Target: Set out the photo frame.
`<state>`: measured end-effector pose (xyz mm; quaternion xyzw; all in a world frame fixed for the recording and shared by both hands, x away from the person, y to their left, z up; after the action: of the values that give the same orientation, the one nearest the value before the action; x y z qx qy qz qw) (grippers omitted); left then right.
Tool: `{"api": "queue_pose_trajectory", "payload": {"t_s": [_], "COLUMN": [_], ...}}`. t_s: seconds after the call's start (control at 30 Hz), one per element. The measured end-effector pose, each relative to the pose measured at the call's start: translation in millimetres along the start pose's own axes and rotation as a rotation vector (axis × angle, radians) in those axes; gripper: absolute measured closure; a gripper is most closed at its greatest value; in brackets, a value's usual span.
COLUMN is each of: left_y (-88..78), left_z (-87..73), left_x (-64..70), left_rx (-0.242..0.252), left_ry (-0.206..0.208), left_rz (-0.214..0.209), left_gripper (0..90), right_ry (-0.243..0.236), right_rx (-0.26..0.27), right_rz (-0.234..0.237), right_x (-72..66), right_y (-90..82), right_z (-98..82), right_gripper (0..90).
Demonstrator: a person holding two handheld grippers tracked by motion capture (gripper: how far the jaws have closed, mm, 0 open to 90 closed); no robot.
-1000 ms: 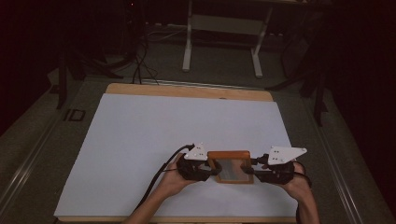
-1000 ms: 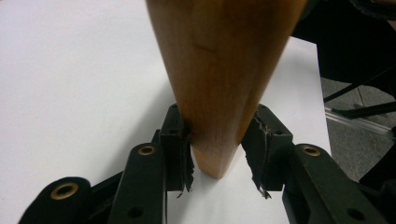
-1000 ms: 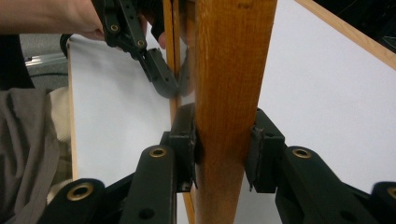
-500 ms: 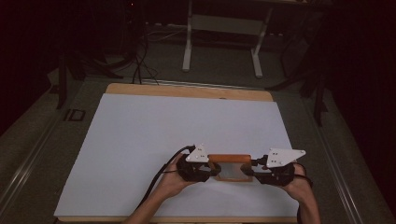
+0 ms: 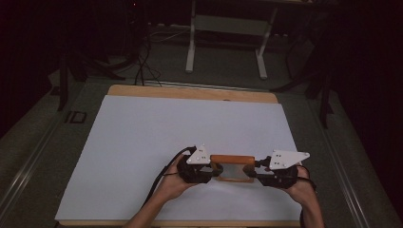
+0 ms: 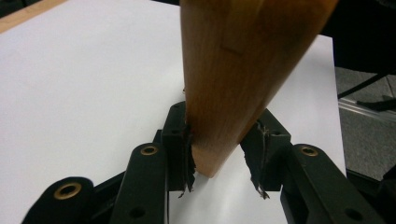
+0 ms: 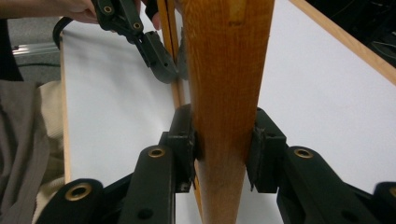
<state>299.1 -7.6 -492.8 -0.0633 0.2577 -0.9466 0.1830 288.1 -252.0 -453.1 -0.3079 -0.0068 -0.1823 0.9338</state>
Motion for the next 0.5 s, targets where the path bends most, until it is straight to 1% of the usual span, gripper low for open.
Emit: {"api": "queue_pose_trajectory", "payload": {"t_s": [0.03, 0.1, 0.2, 0.5], "left_y": [-0.5, -1.4, -5.3, -16.3], "left_z": [0.1, 0.1, 0.4, 1.9], "left_x": [-0.3, -1.1, -4.3, -11.6], "left_rx": [0.002, 0.005, 0.016, 0.040], "left_ry": [-0.005, -0.007, -0.021, -0.044], "left_rz": [0.003, 0.006, 0.016, 0.041], "left_gripper": [63.7, 63.4, 62.7, 61.0], "right_ry": [0.001, 0.006, 0.021, 0.073], "right_rx": [0.004, 0.006, 0.016, 0.054], "right_rz": [-0.007, -0.009, -0.016, -0.020], "right_x": [0.1, 0.2, 0.7, 2.8], "right_y": [0.8, 1.4, 5.1, 14.1], "right_z": [0.5, 0.8, 2.6, 4.6], "right_gripper": [66.4, 66.3, 66.3, 66.3]}}
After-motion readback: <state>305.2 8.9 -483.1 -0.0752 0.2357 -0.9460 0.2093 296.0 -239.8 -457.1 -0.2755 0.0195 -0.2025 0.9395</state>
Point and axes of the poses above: each handheld gripper's, and its own axes: y roughly forward along the jaws, z roughly out of its top, x roughly to its right, the point moved 3 cm from there along y, roughly forward along the jaws
